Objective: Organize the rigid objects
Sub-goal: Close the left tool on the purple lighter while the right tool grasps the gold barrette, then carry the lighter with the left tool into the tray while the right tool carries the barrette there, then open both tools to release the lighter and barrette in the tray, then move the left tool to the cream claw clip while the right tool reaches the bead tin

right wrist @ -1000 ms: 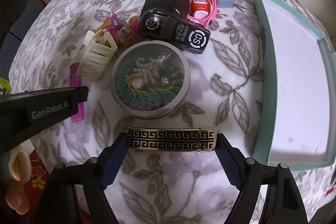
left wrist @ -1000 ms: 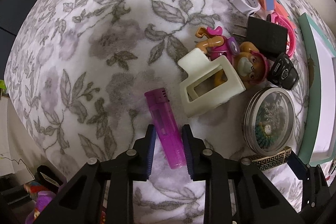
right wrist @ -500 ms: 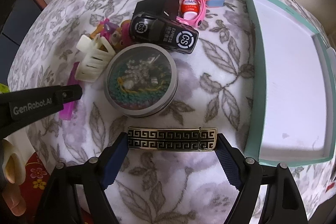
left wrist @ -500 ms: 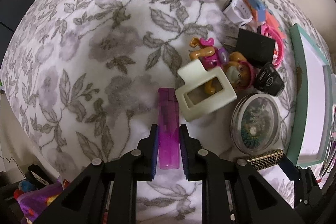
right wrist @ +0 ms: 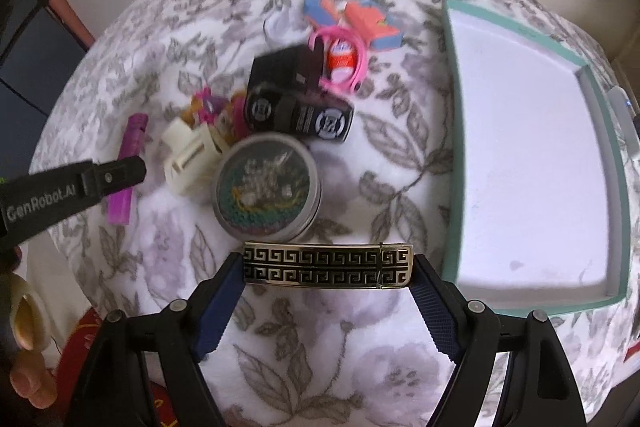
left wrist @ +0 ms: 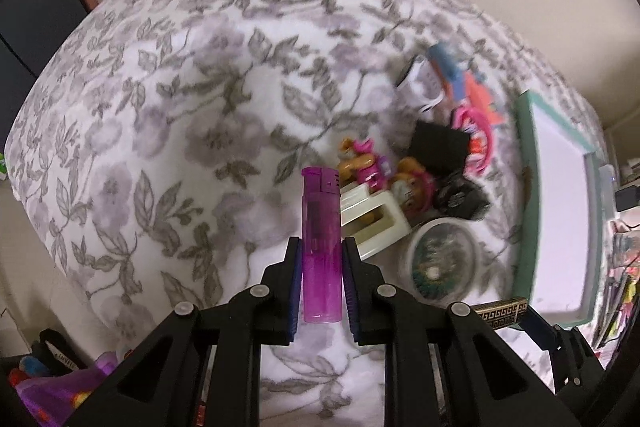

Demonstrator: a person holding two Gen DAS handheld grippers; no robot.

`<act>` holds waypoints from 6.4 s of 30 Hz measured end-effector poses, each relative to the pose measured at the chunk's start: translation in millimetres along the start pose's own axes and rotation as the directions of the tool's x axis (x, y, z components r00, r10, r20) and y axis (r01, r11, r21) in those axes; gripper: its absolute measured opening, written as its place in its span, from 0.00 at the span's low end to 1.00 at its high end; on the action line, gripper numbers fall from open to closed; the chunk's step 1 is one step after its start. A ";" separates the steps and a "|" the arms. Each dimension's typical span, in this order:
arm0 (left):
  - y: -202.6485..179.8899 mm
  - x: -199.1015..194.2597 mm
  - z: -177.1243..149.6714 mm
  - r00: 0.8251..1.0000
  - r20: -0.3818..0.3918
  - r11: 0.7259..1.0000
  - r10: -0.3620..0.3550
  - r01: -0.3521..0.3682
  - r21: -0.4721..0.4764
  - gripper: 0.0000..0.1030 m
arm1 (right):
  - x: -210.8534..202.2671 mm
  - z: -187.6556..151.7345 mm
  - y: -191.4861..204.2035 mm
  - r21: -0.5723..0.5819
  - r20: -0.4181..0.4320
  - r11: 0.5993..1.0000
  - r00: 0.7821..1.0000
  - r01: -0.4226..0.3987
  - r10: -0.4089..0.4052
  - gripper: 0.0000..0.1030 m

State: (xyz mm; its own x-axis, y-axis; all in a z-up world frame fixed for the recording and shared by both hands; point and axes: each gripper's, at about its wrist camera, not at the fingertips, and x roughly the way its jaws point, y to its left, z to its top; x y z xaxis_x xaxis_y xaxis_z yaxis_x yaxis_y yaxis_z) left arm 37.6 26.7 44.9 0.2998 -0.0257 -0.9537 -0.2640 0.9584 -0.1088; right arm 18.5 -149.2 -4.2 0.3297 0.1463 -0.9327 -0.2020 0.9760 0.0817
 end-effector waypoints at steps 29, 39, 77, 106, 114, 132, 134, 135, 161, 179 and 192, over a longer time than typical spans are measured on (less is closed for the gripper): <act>-209.5 18.3 -2.0 0.994 -0.051 0.933 -0.100 0.111 0.342 0.20 | -41.5 14.3 -193.7 0.483 0.020 0.857 0.976 0.182 -0.218 0.81; -263.8 46.8 -13.0 0.990 -0.079 0.888 -0.118 0.140 0.437 0.20 | -26.3 1.5 -251.7 0.575 -0.055 0.785 0.968 0.230 -0.243 0.81; -261.8 64.9 -11.9 0.986 -0.114 0.898 -0.126 0.162 0.408 0.20 | -4.9 9.0 -234.0 0.484 -0.068 0.837 0.965 0.255 -0.254 0.83; -190.1 31.6 27.9 0.974 0.028 0.950 -0.224 0.212 0.230 0.95 | -29.6 11.6 -228.0 0.498 0.034 0.838 0.961 0.222 -0.275 1.00; -157.2 25.8 41.2 0.973 0.060 0.965 -0.221 0.210 0.155 0.95 | -35.7 18.3 -207.4 0.469 0.083 0.859 0.958 0.205 -0.274 1.00; -54.5 -16.1 67.1 0.975 0.191 0.992 -0.114 0.122 -0.030 0.95 | -44.8 44.4 -108.2 0.276 0.222 0.958 0.964 0.082 -0.146 1.00; -48.1 -17.1 67.4 0.977 0.193 0.994 -0.096 0.105 -0.039 0.95 | -44.9 46.9 -98.1 0.252 0.230 0.965 0.964 0.077 -0.137 1.00; -44.7 -17.2 67.5 0.978 0.192 0.994 -0.087 0.098 -0.045 0.95 | -44.0 48.0 -93.4 0.239 0.231 0.968 0.964 0.074 -0.131 1.00; 18.0 52.3 40.4 0.993 -0.113 0.992 0.039 -0.052 -0.116 0.95 | 31.1 39.8 -3.2 0.024 0.017 0.997 0.997 -0.071 0.071 1.00; -1.5 69.7 37.3 0.983 -0.181 0.997 0.023 -0.035 -0.062 0.95 | 57.1 33.1 26.1 -0.042 -0.032 0.998 0.999 -0.045 0.043 1.00; -25.0 98.0 24.0 0.970 -0.237 0.998 0.054 -0.055 0.000 0.95 | 51.7 31.7 -1.6 0.003 -0.026 1.000 1.000 0.001 -0.001 1.00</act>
State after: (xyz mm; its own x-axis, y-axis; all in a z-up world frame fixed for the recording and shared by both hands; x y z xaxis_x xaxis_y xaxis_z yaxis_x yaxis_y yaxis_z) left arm 95.6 7.1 -39.1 0.0591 -0.0409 -0.9974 -0.2805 0.9582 -0.0559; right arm 65.1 -138.1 -41.4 0.3059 0.1409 -0.9416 -0.1992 0.9766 0.0814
